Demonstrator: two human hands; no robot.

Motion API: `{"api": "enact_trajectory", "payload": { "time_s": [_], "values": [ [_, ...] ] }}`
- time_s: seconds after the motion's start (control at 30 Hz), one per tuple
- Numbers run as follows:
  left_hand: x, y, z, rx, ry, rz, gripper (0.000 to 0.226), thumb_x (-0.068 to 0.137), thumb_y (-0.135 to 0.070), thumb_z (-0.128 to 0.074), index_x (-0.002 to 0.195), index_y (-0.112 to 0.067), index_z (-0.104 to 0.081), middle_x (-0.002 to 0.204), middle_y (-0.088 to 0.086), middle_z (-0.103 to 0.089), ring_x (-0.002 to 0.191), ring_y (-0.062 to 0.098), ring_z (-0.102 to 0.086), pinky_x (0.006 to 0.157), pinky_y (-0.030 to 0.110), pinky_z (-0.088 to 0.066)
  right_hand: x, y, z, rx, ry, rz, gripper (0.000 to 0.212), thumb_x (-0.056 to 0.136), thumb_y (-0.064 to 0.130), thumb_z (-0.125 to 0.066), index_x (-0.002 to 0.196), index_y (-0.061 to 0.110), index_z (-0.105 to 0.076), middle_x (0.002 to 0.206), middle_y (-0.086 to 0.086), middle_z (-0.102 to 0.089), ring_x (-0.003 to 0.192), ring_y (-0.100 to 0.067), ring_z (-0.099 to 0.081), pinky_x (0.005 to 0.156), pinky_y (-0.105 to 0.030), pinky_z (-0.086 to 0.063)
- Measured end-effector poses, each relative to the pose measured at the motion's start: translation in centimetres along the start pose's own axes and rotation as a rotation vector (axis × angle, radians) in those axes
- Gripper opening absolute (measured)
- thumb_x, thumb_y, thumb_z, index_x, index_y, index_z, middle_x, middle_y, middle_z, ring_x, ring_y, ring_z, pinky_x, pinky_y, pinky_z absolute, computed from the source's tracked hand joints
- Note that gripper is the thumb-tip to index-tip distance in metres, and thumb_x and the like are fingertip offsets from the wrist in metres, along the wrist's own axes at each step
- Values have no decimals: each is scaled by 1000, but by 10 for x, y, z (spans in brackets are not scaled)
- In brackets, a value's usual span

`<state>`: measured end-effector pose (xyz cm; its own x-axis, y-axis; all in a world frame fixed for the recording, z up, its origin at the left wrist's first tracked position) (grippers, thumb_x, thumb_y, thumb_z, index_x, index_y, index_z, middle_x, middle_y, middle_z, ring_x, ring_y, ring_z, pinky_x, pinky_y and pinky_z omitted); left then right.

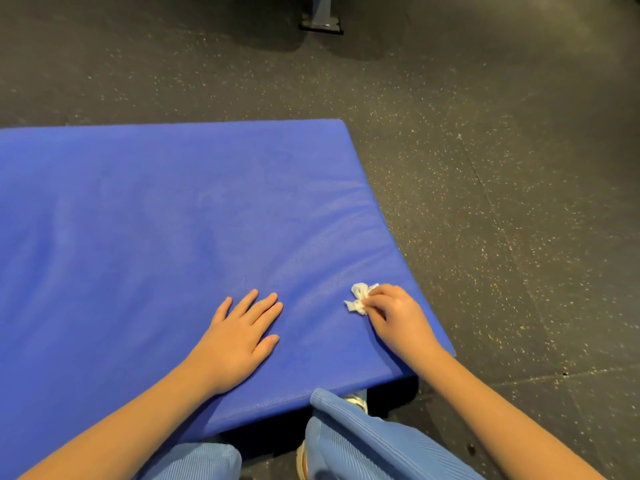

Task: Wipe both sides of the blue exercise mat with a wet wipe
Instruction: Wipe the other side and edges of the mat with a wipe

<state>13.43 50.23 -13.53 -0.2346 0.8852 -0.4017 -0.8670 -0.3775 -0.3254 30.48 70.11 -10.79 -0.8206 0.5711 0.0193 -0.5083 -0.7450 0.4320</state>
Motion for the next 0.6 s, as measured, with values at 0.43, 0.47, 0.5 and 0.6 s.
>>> {"api": "enact_trajectory", "payload": {
  "time_s": [0.43,0.47,0.5,0.6],
  "values": [
    [-1,0,3,-26,-39,-49,97,79,-73,24,153,-29,-21,158,-15,-8,149,19,-5,114,40,6,51,-24,1,-71,-15,-89,8,79,7,-65,77,6,-73,86,-13,-62,81,-35,-59,65,-38,-49],
    [-1,2,3,-15,-32,-48,90,86,-69,17,152,-28,-27,157,-13,-15,148,20,-13,114,43,-1,61,-41,7,-99,-73,-202,7,79,4,-66,79,4,-74,86,-15,-61,82,-37,-58,65,-39,-48],
    [-2,3,2,9,-15,-42,83,91,-66,11,150,-27,-33,156,-12,-23,146,21,-21,113,45,-8,68,-53,10,-110,-121,-321,9,80,1,-65,81,2,-74,87,-17,-60,82,-38,-57,65,-39,-47],
    [-2,6,-1,89,1,-13,66,101,-54,-7,138,-25,-54,144,-9,-49,131,21,-50,104,46,-36,69,-38,-2,-77,-153,-303,13,79,1,-60,75,1,-72,80,-18,-58,74,-37,-56,60,-37,-43]
  ]
}}
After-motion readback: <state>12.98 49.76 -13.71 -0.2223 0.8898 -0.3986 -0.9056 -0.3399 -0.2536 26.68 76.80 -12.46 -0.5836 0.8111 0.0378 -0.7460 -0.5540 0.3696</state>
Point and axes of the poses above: each hand's wrist, its own x-axis towards the middle knuckle, its own z-axis out of the back of the hand, y = z × x, the point moved 5 cm from there along x, towards the middle knuckle
